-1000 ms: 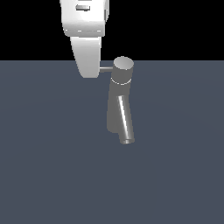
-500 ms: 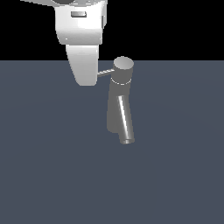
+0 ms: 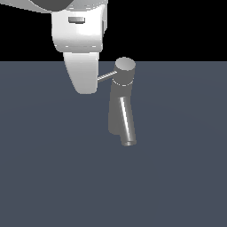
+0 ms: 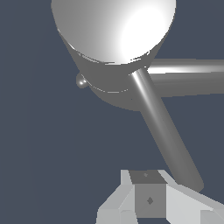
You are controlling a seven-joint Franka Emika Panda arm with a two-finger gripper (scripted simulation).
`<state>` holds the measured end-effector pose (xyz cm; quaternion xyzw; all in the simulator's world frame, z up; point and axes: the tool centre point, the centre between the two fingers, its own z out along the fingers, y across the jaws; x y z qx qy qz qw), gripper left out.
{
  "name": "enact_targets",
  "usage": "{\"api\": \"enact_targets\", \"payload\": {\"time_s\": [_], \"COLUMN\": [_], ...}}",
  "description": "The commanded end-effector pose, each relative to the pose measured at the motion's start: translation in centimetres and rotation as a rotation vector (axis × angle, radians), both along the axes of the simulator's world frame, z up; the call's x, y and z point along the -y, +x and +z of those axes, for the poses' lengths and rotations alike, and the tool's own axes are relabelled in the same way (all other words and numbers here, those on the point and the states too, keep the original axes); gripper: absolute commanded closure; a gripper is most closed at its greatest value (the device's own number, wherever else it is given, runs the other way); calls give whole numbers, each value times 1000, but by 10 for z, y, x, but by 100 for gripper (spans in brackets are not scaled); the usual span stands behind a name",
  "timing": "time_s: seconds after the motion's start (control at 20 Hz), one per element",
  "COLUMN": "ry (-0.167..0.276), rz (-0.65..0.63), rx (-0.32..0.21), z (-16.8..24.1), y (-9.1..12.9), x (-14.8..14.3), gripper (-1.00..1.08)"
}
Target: Turn on the faucet by rotating a designated handle.
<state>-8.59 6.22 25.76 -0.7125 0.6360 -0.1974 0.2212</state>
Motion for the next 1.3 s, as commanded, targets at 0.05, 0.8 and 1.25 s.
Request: {"api": "enact_targets", "payload": {"time_s": [0.05,0.8,1.25], "ry": [0,0,0], "rz": [-2,-5,-6], "rx": [-1,-3,-4], "z": [-2,-12,-17], "y": [-2,-15,-21], "x": [4,18,26], "gripper": [108,108,108]}}
